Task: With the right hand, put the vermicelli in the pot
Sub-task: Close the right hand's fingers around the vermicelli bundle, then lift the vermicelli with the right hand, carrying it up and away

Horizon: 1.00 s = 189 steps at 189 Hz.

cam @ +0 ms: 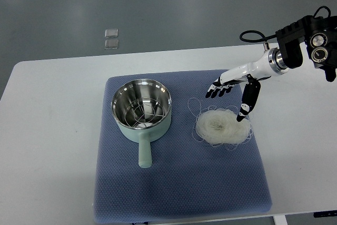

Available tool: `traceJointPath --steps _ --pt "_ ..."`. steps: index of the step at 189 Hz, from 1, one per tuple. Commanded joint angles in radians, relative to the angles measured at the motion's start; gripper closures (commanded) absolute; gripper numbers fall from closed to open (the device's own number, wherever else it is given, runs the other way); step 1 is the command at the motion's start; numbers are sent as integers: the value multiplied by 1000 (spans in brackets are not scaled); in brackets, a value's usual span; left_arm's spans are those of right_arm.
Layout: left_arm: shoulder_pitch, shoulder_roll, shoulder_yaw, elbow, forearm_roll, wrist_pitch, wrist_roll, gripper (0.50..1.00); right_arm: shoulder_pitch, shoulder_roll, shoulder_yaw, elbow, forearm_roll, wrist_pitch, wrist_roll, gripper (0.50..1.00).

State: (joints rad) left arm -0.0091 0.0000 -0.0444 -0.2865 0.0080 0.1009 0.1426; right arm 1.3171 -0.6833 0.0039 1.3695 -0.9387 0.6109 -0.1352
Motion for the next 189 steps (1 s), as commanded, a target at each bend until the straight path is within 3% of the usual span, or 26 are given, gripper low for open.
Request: traceJointPath --steps 1,74,152,166,189 --pt "0 0 0 1 1 -1 0 500 -47 8 27 0 -3 0 0 576" --pt "0 0 0 0 0 0 0 500 -160 39 28 -9 -54 -177 3 579" --pt "0 0 0 1 0 0 0 500 -265 70 51 -52 -126 -250 8 585" --pt "0 0 0 1 0 0 0 500 -277 70 53 -52 -138 -264 9 605" --pt "0 0 0 1 0 0 0 500 -297 71 51 -53 -149 -269 14 752"
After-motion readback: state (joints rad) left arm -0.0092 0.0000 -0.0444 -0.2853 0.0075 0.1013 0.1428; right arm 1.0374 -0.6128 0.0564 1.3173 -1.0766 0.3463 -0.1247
